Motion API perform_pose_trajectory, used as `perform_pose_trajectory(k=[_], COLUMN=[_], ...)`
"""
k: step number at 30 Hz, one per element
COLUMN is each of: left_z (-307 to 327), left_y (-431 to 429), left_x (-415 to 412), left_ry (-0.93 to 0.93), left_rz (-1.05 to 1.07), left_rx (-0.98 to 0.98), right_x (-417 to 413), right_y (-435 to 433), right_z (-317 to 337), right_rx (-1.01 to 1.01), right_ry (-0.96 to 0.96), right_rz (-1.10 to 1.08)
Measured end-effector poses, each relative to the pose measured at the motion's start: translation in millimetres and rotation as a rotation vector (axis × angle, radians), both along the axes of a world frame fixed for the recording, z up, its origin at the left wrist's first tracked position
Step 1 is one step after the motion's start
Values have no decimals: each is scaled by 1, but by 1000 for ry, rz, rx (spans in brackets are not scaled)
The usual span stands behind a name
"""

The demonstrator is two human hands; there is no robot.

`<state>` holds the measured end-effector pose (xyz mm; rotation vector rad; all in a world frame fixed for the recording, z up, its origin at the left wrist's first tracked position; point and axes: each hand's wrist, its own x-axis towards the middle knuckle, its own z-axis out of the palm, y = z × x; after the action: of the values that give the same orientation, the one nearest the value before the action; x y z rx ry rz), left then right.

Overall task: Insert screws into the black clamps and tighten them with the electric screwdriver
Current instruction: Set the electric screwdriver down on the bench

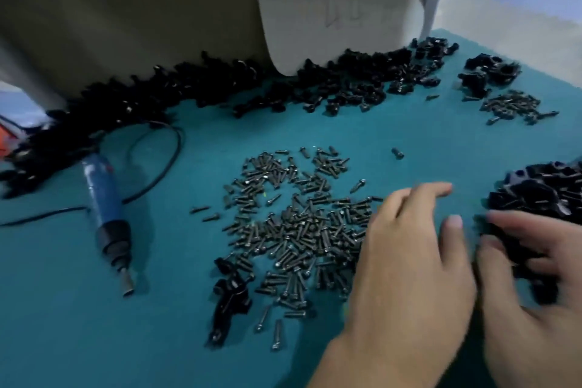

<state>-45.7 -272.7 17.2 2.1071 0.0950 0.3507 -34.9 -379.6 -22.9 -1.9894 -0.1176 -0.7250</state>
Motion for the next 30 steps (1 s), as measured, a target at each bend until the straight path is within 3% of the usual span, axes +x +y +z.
perform_pose_trajectory(k=[7, 12, 16, 18, 23, 27, 30], left_z=[21, 11, -8, -16, -31, -40, -41], left_y=[129, 235, 298, 322, 369, 402, 417], left_x=[-18, 16, 74, 105, 174, 217, 232], left_ry=[-23, 41, 45, 64, 39, -1, 92], left_rz=[348, 623, 726, 734, 772, 802, 726], left_rx=[-90, -136, -357, -445, -732, -774, -693], right_x=[18, 65, 114, 142, 210, 250, 263], right_y=[134, 256, 333, 364, 429, 463, 475], right_z=[42, 52, 37, 23, 3, -8, -15], right_rx=[-72, -220, 32, 122, 302, 213, 278], right_ry=[291, 490, 783, 835, 817, 652, 701], right_rz=[617, 830, 885, 874, 817, 782, 732])
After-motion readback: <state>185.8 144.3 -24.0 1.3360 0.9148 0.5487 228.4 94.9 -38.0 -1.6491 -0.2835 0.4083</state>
